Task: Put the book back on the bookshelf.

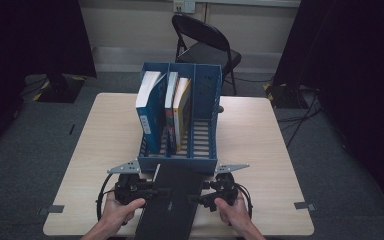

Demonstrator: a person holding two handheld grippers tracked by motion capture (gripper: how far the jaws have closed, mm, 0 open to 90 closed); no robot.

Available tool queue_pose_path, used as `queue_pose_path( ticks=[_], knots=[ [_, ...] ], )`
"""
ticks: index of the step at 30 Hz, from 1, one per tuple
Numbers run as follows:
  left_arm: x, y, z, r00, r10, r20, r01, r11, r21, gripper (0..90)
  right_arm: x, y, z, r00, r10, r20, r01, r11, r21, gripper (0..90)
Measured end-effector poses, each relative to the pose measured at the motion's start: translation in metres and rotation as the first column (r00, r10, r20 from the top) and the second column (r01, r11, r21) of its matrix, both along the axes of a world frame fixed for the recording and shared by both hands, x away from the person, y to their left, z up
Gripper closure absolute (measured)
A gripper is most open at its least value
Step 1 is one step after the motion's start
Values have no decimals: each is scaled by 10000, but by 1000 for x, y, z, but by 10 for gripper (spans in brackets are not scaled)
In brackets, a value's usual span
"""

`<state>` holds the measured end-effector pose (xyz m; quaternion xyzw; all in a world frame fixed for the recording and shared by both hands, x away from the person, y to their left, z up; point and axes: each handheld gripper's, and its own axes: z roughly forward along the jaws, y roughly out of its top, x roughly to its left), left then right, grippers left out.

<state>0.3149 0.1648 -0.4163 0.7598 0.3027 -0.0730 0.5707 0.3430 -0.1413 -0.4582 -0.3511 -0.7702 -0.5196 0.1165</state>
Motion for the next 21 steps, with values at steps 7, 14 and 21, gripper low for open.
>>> queue_pose_path(
  ticks=[7,14,21],
  knots=[
    [-4,3,6,9999,-91,137,96,9993,-369,720,-8,-4,20,9966,-12,829,9,10000,36,246],
    [-6,6,17,9975,-25,709,70,9980,-631,720,-13,-10,45,9857,-273,1662,215,9991,365,320],
    [-8,7,25,9910,271,1314,-212,9987,-460,706,-13,-11,67,9648,-489,2584,378,9981,477,389]
  ],
)
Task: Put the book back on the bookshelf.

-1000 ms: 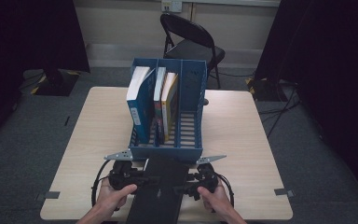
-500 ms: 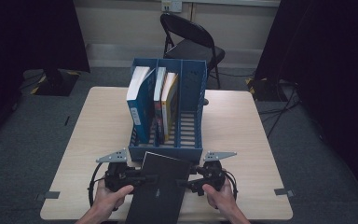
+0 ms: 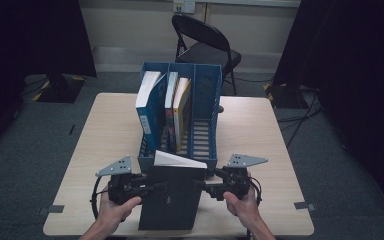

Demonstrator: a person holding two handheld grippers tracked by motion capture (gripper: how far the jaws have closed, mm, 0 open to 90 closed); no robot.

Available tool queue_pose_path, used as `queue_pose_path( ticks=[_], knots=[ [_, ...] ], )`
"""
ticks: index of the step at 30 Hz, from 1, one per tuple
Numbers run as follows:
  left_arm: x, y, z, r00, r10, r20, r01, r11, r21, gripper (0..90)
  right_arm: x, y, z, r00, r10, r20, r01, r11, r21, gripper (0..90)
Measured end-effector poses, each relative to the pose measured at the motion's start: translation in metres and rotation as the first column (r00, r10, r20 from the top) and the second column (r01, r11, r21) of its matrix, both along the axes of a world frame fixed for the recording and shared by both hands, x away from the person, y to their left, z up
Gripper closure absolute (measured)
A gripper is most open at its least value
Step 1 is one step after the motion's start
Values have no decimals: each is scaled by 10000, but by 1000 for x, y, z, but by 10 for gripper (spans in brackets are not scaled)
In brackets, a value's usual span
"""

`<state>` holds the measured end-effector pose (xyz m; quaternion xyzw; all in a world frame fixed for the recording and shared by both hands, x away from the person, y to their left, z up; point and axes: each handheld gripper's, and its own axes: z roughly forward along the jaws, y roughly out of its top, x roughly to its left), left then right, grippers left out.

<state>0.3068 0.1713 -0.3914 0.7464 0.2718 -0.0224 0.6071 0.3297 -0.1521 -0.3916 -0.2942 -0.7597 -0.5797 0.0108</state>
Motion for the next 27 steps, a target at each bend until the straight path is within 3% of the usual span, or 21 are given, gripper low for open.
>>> queue_pose_path(
  ticks=[5,8,11,14,18,21,24,27],
  knots=[
    [-5,3,-4,9988,176,466,-194,9991,386,657,-4,0,3,9991,54,410,-54,10000,13,427],
    [-9,9,-10,9984,200,538,-220,9991,362,626,-8,0,3,9970,290,720,-292,9996,29,462],
    [-16,12,-11,9947,348,967,-426,9959,803,607,-11,4,4,9945,568,877,-573,9984,31,464],
    [-18,16,-13,9947,330,973,-411,9957,826,583,-10,9,5,9924,906,838,-902,9959,-82,462],
    [-20,16,-15,9939,368,1038,-452,9958,798,581,-9,23,-3,9887,1370,608,-1332,9891,-623,421],
    [-19,17,-16,9918,538,1156,-654,9929,992,565,-7,28,-6,9892,1335,604,-1292,9891,-701,412],
    [-18,22,-16,9937,631,926,-739,9902,1186,536,-7,28,-6,9896,1273,676,-1219,9894,-790,421],
    [-20,32,-17,9886,1192,919,-1312,9816,1387,481,-8,27,-7,9897,1215,756,-1142,9889,-947,452]
  ],
)
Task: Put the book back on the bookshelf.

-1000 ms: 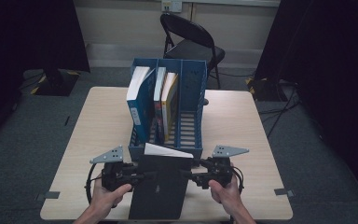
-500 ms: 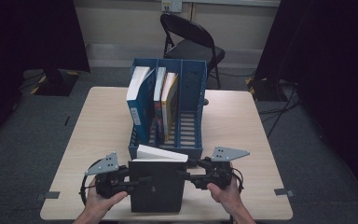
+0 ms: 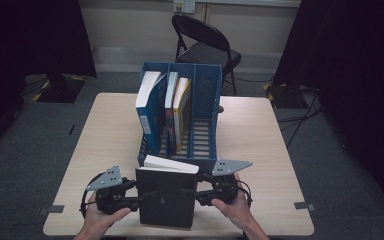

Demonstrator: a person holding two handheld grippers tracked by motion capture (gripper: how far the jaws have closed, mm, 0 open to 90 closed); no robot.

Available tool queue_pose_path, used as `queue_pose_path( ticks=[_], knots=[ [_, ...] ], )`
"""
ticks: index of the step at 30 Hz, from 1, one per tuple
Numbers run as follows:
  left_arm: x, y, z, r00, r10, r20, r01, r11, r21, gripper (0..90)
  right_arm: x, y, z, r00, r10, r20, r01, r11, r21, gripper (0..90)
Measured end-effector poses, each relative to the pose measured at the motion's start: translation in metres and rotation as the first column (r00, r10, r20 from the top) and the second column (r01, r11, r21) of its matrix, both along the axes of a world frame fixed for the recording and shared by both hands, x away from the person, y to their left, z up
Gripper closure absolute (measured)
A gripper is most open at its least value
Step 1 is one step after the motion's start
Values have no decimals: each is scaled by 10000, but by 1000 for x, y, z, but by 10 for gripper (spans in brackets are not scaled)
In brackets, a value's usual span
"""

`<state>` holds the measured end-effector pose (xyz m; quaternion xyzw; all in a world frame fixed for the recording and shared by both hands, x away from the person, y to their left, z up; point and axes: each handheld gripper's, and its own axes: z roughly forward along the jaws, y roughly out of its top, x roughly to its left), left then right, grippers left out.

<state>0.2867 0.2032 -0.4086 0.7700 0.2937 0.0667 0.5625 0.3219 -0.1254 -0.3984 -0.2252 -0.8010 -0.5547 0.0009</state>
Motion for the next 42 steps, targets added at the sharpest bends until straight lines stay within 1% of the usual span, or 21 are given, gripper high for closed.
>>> queue_pose_path(
  ticks=[1,3,5,6,8,12,15,16,18,20,21,22,24,26,27,28,30,32,35,39,42],
  knots=[
    [0,4,-1,9997,244,-15,-244,9996,104,478,0,0,0,10000,-1,3,1,10000,-17,454],
    [1,9,-3,9972,745,-85,-744,9972,114,418,0,-1,0,10000,-33,23,33,10000,-52,454],
    [3,10,-6,9963,845,-159,-842,9962,209,394,-1,-1,0,10000,-30,35,30,10000,-89,455],
    [5,8,-9,9956,914,-201,-906,9952,370,372,-2,0,1,10000,-18,75,19,9999,-132,457],
    [9,4,-13,9964,695,-480,-675,9968,420,274,-4,0,2,9999,89,114,-87,9998,-164,465],
    [11,-6,-17,9961,285,-835,-249,9987,440,242,-7,4,4,9994,141,301,-132,9995,-299,460],
    [8,-15,-16,9977,359,-582,-310,9960,833,180,-8,10,4,9990,147,414,-132,9993,-359,451],
    [8,-17,-16,9971,394,-645,-340,9959,836,165,-8,13,4,9992,127,371,-116,9995,-299,445],
    [7,-20,-15,9981,267,-558,-206,9942,1060,141,-8,19,4,9988,330,371,-319,9990,-308,445],
    [5,-21,-15,9986,268,-450,-221,9945,1024,141,-7,26,3,9980,515,369,-503,9982,-335,451],
    [4,-22,-15,9989,232,-411,-191,9948,996,137,-8,31,3,9975,500,503,-477,9978,-469,443],
    [4,-22,-15,9989,168,-446,-123,9951,981,125,-7,36,2,9971,580,484,-554,9971,-530,446],
    [3,-25,-13,9989,33,-471,17,9942,1071,91,-8,44,-1,9945,968,395,-951,9945,-441,449],
    [4,-27,-13,9986,45,-523,11,9942,1073,65,-11,46,0,9943,914,553,-882,9944,-577,469],
    [5,-27,-13,9986,-23,-523,77,9945,1041,62,-13,45,1,9940,879,657,-836,9944,-650,495],
    [6,-27,-14,9985,-59,-542,111,9954,948,63,-13,42,1,9943,895,573,-866,9949,-527,508],
    [9,-26,-13,9971,-165,-739,214,9975,668,65,-15,40,2,9945,778,707,-736,9955,-597,512],
    [9,-24,-12,9980,-200,-593,239,9976,654,86,-17,39,4,9938,732,840,-674,9953,-691,515],
    [10,-20,-12,9982,-78,-587,108,9986,510,129,-18,35,6,9933,614,981,-536,9953,-807,518],
    [12,-14,-12,9963,606,-606,-570,9966,588,155,-17,27,8,9932,343,1116,-243,9957,-897,519],
    [14,-8,-16,9958,466,-789,-421,9974,580,155,-17,18,8,9932,89,1158,17,9959,-907,520]
  ],
)
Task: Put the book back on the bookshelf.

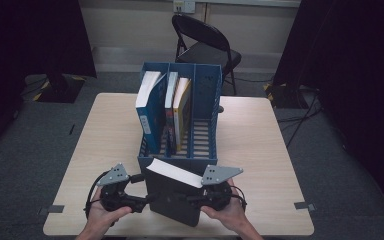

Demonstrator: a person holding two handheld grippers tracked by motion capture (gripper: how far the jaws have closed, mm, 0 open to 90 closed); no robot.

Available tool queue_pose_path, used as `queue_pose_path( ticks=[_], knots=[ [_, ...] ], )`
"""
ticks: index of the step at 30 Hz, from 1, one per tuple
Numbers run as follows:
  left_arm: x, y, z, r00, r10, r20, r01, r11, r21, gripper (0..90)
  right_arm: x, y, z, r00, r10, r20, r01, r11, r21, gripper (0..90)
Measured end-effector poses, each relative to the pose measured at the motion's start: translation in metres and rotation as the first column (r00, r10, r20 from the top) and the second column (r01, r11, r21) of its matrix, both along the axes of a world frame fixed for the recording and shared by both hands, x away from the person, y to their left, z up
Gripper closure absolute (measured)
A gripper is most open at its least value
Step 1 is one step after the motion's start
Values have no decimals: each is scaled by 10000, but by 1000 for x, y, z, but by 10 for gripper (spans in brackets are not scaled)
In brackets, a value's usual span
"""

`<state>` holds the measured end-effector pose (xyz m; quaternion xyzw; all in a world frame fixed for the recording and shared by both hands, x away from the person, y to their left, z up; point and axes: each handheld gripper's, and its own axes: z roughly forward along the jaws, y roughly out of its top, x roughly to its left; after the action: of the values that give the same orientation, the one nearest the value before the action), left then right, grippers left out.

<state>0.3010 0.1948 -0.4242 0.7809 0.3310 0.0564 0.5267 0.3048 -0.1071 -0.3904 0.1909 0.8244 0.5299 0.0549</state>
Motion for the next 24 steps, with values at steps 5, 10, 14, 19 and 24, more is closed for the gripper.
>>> queue_pose_path(
  ticks=[5,10,14,19,24],
  knots=[
    [4,9,-6,9988,373,-315,-373,9993,-5,156,-2,-15,2,9995,-303,95,304,9995,-93,521],
    [11,14,-11,9920,1097,-632,-1065,9930,520,158,-3,-31,1,9978,-663,65,663,9978,-57,522],
    [17,20,-15,9838,1655,-695,-1604,9843,738,167,-6,-44,-3,9952,-975,-45,975,9952,79,523],
    [18,26,-18,9736,2172,-697,-2105,9732,924,163,-11,-56,-2,9921,-1253,17,1253,9921,0,523],
    [21,30,-24,9655,2460,-852,-2362,9654,1103,158,-14,-68,-2,9884,-1519,-11,1519,9884,7,523]
  ],
)
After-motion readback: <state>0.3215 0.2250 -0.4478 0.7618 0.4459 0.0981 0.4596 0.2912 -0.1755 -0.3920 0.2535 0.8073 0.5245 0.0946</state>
